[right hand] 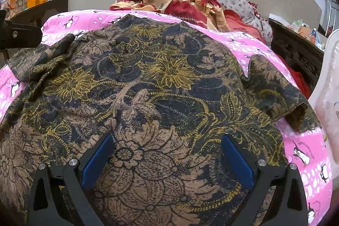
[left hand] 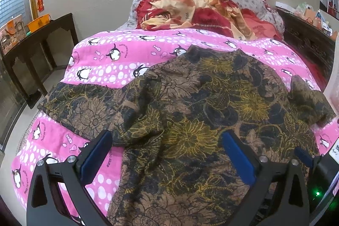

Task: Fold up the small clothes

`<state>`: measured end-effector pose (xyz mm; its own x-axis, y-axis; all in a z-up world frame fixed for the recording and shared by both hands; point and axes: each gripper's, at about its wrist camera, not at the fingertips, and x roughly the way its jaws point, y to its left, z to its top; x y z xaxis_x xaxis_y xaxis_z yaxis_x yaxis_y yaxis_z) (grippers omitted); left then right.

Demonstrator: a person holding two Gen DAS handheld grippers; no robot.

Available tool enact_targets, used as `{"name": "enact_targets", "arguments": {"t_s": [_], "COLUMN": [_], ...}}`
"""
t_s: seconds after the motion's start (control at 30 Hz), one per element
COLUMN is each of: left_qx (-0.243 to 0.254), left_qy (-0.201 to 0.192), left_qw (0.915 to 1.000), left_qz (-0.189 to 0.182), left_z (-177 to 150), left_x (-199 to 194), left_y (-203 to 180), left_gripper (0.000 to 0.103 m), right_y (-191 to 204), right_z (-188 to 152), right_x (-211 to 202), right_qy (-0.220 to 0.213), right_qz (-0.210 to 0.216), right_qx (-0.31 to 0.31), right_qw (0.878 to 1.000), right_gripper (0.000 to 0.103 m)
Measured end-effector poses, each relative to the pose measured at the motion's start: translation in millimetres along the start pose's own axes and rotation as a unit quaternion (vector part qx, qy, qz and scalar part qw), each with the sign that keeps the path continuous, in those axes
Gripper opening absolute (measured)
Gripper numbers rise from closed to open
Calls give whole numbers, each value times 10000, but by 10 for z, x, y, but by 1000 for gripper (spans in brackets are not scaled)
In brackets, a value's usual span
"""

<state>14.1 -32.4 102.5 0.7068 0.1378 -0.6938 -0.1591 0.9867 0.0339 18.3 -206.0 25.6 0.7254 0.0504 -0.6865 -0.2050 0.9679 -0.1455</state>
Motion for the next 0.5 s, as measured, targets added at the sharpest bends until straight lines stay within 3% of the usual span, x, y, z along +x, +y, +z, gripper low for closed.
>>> {"name": "enact_targets", "arguments": {"t_s": [0.5], "left_qx": [51], "left_qy": [131], "left_qw": [9999], "left_qz": [7], "left_z": [-26], "left_x": [22], "left_y": [-17], "left_gripper": [103], "right_y": [-4], "right_z": [-1], "right_x": [17], "right_qy": [14], "right_qz": [35], "right_qx": [48], "right_qw": [10000], "right_gripper": [103]}}
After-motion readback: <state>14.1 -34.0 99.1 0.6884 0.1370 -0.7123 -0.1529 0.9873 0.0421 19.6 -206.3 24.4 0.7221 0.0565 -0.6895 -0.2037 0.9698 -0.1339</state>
